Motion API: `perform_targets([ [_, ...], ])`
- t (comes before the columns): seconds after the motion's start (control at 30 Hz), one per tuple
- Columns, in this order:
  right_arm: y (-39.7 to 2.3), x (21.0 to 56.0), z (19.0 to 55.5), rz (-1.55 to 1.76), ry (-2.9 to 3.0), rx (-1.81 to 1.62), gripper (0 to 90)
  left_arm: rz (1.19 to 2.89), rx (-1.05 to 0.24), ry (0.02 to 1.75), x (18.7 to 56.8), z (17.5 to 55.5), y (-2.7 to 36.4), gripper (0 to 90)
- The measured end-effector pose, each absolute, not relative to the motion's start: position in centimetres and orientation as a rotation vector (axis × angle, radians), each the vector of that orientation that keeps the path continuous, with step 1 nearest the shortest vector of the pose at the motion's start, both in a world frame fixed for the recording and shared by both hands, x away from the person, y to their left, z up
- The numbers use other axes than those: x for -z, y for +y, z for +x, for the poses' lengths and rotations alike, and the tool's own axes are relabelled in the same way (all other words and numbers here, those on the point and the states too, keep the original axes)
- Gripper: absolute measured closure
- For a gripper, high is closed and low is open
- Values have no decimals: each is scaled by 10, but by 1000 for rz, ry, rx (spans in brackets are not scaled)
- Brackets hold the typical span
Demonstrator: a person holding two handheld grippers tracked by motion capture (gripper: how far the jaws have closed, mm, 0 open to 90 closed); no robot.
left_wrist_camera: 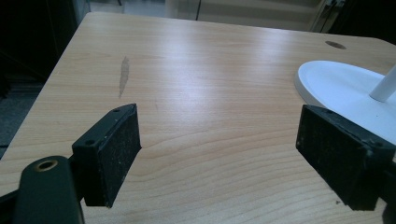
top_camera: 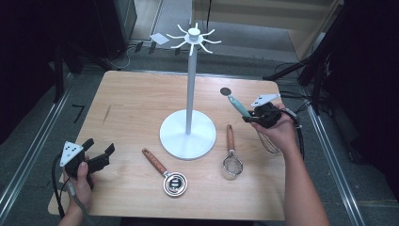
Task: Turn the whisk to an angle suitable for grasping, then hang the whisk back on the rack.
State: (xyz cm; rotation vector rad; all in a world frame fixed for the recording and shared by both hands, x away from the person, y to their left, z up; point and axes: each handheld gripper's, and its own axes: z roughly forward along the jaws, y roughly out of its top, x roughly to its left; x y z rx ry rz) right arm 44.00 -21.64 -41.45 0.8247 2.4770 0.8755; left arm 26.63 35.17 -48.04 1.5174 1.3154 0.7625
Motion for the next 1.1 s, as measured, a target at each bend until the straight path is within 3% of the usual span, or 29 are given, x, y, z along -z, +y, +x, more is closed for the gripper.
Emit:
perform_targets([
  [0.77, -255, 400, 400, 957, 2127, -1342, 716, 1530, -781, 1317, 480, 267, 349, 141],
  [1.1, -258, 377, 378, 944, 1949, -1536, 715, 1534, -784, 1315, 480, 267, 349, 141],
])
